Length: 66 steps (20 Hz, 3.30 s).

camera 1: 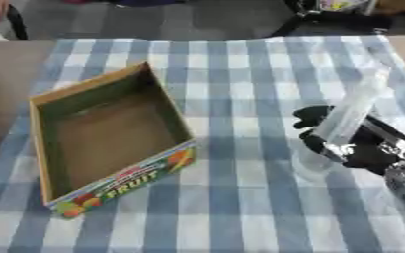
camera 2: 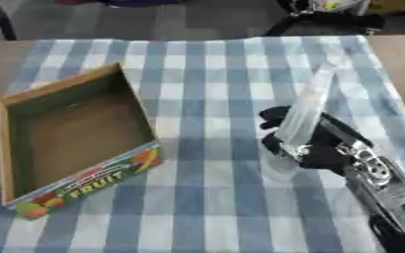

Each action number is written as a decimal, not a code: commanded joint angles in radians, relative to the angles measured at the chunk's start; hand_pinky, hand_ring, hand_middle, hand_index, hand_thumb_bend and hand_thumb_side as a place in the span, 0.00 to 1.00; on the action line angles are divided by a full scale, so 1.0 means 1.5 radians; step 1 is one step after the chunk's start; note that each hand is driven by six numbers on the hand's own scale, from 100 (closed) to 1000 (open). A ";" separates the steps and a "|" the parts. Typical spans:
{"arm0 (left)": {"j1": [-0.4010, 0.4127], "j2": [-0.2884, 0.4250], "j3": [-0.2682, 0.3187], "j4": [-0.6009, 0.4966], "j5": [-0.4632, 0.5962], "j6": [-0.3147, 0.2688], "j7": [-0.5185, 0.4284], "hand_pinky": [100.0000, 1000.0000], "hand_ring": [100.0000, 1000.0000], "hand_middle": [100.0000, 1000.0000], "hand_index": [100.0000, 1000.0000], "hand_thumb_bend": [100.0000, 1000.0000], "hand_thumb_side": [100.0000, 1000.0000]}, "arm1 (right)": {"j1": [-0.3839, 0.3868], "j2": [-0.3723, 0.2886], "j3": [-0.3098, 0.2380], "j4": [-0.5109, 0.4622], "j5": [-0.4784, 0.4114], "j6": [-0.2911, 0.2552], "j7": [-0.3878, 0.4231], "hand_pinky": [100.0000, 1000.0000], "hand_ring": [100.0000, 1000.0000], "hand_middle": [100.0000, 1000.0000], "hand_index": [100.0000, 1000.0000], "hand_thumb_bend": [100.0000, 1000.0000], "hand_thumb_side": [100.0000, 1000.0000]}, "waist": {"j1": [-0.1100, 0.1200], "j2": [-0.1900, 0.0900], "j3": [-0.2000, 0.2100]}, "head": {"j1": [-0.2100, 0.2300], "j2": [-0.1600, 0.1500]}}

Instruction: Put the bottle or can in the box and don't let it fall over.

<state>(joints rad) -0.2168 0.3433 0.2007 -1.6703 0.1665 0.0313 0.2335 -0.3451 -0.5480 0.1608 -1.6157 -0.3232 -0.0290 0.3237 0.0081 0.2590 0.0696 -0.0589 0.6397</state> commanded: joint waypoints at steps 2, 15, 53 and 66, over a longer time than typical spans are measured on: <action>-0.007 0.015 0.001 -0.011 0.001 -0.001 -0.003 0.85 0.47 0.67 0.75 0.72 0.49 | -0.016 -0.002 0.000 0.004 0.008 0.005 -0.013 0.73 0.78 0.80 0.70 0.27 0.21 | 0.001 -0.008 0.001 | -0.001 -0.008; -0.007 0.015 0.001 -0.011 0.003 -0.001 -0.004 0.85 0.47 0.67 0.75 0.72 0.49 | -0.027 0.007 0.007 0.024 0.032 0.011 -0.034 0.74 0.79 0.80 0.69 0.24 0.20 | 0.001 -0.007 0.002 | -0.001 -0.010; -0.007 0.015 0.001 -0.011 0.002 -0.002 -0.010 0.85 0.48 0.68 0.75 0.71 0.50 | -0.039 0.004 0.003 0.005 0.027 0.038 -0.085 0.76 0.78 0.79 0.23 0.00 0.05 | -0.001 -0.012 0.002 | 0.003 -0.012; -0.004 0.018 0.000 -0.011 0.001 -0.001 -0.011 0.85 0.48 0.68 0.75 0.70 0.50 | -0.087 -0.001 -0.001 -0.051 0.013 0.097 -0.116 0.76 0.78 0.78 0.19 0.00 0.00 | -0.004 -0.015 0.001 | 0.004 -0.007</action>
<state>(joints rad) -0.2167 0.3427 0.2002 -1.6703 0.1683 0.0297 0.2206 -0.4565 -0.5233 0.1725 -1.6597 -0.2959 0.1078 0.1537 0.0034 0.2598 0.0707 -0.0542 0.6311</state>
